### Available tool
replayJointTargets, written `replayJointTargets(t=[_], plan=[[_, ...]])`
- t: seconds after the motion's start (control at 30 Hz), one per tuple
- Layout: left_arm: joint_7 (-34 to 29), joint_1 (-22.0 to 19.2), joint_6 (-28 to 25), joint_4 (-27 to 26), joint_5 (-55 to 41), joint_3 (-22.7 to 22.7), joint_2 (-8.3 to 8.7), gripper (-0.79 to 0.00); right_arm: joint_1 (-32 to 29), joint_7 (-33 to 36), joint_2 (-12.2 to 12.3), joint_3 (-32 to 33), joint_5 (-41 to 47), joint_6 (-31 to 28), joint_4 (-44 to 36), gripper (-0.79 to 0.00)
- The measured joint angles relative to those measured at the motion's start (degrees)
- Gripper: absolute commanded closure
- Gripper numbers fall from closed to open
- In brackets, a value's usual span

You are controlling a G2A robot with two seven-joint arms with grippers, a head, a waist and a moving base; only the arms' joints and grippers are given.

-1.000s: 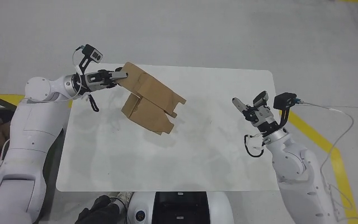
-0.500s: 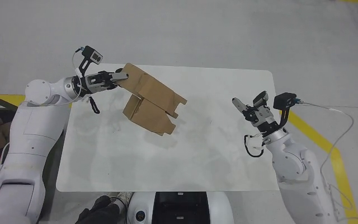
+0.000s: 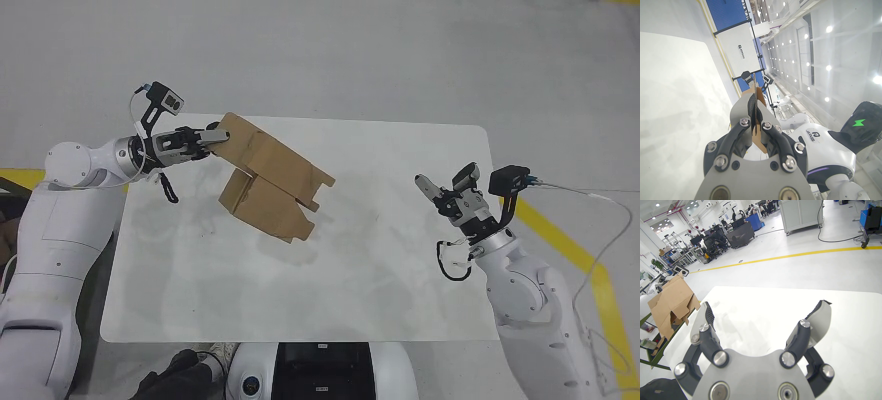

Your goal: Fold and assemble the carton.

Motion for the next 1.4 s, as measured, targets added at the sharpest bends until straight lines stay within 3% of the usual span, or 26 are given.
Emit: replayJointTargets(t=[0.13, 0.33, 0.57, 0.73, 0.9, 1.0, 1.4], plan=[[0.0, 0.0, 0.0, 0.0, 0.0, 0.0, 0.00, 0.000, 1.4, 1.8, -0.4, -1.1, 5.9, 2.5, 0.5, -0.785], [0.0, 0.0, 0.0, 0.0, 0.0, 0.0, 0.00, 0.000, 3.3, 6.7, -1.4, -6.0, 25.2, 4.3, 0.3, -0.785], [0.0, 0.0, 0.0, 0.0, 0.0, 0.0, 0.00, 0.000, 5.2, 8.7, -2.6, -12.4, 40.0, 1.4, 4.1, -0.785], [0.0, 0.0, 0.0, 0.0, 0.0, 0.0, 0.00, 0.000, 6.9, 12.6, -3.5, -18.2, 47.7, -3.9, 7.6, -0.785], [0.0, 0.0, 0.0, 0.0, 0.0, 0.0, 0.00, 0.000, 9.1, 16.1, -4.0, -21.0, 51.7, -9.9, 11.5, -0.785], [0.0, 0.0, 0.0, 0.0, 0.0, 0.0, 0.00, 0.000, 10.3, 16.9, -3.9, -20.3, 49.3, -12.9, 13.4, -0.785], [0.0, 0.0, 0.0, 0.0, 0.0, 0.0, 0.00, 0.000, 9.9, 17.6, -4.2, -21.6, 51.6, -14.7, 13.3, -0.785]])
